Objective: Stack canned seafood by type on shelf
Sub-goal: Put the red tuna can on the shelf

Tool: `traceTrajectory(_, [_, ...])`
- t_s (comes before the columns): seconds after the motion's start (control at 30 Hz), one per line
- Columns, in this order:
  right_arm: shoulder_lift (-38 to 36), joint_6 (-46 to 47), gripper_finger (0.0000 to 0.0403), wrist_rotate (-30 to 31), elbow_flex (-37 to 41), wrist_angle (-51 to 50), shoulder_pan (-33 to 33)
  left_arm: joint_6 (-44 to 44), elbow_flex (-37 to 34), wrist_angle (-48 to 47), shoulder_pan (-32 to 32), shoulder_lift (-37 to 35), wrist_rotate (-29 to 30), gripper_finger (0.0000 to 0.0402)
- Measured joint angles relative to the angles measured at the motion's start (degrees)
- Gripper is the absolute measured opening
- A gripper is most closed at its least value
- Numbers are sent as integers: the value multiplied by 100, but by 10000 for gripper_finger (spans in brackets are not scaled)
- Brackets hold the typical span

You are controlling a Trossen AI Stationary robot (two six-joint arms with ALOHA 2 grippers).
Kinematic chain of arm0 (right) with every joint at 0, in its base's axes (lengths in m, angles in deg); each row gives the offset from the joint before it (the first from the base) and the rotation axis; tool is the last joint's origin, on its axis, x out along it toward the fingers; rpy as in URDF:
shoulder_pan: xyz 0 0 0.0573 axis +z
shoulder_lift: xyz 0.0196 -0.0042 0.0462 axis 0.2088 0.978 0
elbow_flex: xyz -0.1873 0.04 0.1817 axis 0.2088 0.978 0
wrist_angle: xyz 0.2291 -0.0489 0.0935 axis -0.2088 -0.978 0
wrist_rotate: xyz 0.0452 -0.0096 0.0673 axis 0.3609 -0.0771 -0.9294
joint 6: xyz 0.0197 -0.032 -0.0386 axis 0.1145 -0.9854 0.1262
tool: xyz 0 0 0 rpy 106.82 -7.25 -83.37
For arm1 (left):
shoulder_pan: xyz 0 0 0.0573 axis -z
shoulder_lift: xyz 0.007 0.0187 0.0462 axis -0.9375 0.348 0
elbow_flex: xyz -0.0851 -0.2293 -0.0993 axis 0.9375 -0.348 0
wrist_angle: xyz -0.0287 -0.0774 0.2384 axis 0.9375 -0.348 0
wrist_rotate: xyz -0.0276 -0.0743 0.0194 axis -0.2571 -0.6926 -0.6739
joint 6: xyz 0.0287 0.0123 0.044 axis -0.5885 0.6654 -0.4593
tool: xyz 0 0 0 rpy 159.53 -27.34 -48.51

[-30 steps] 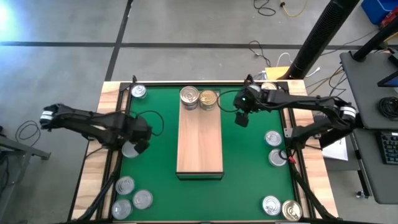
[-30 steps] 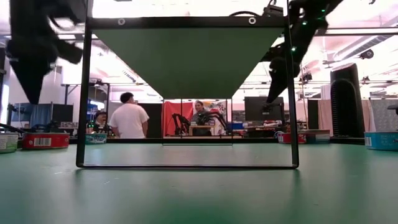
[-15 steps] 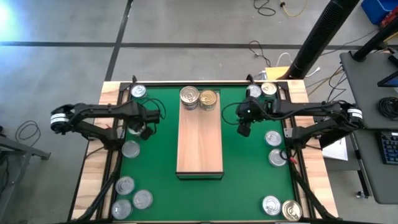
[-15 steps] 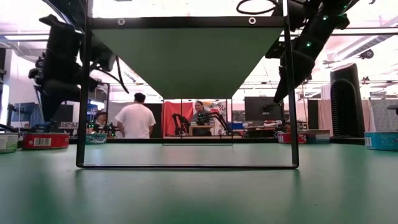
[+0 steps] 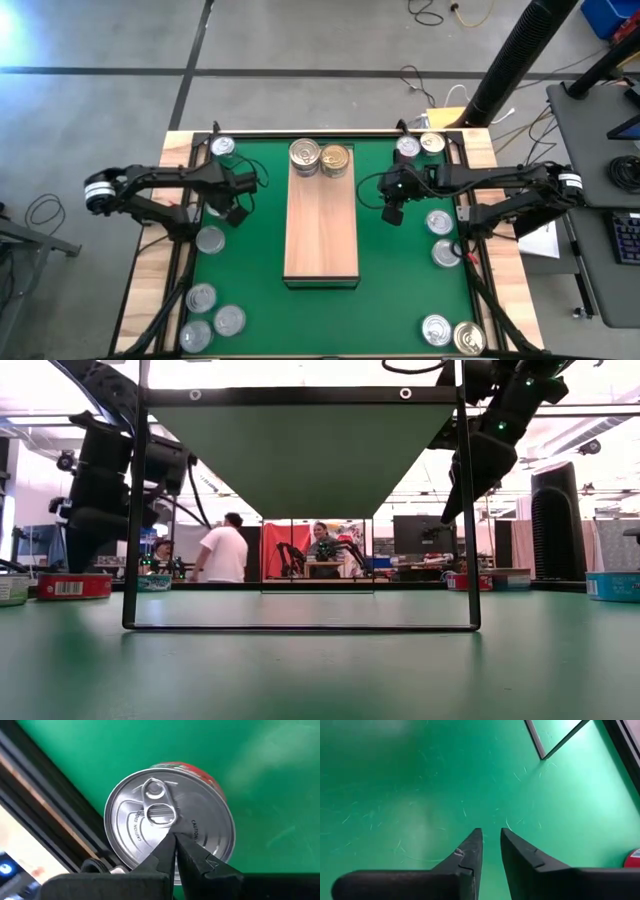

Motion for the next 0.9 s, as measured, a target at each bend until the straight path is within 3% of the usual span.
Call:
traceTrajectory(0.13, [0, 114, 50, 0, -4, -18, 0, -243, 21, 182, 416, 127, 48, 1])
traceTrajectory(0.33, [-4, 744, 43, 0, -389, -959, 0, -482, 226, 497, 972, 46, -242, 1])
traceTrajectory(0.47, [-7, 975, 44, 2, -559, -1151, 11, -986, 364, 1177, 1284, -159, -354, 1])
traceTrajectory(0.63, [-7, 1189, 44, 2, -590, -1131, 13, -1642, 323, 1997, 1708, -459, -1021, 1])
traceTrajectory(0.9, [-7, 1493, 44, 1, -590, -1119, 65, -509, 301, 1016, 1896, -827, -967, 1])
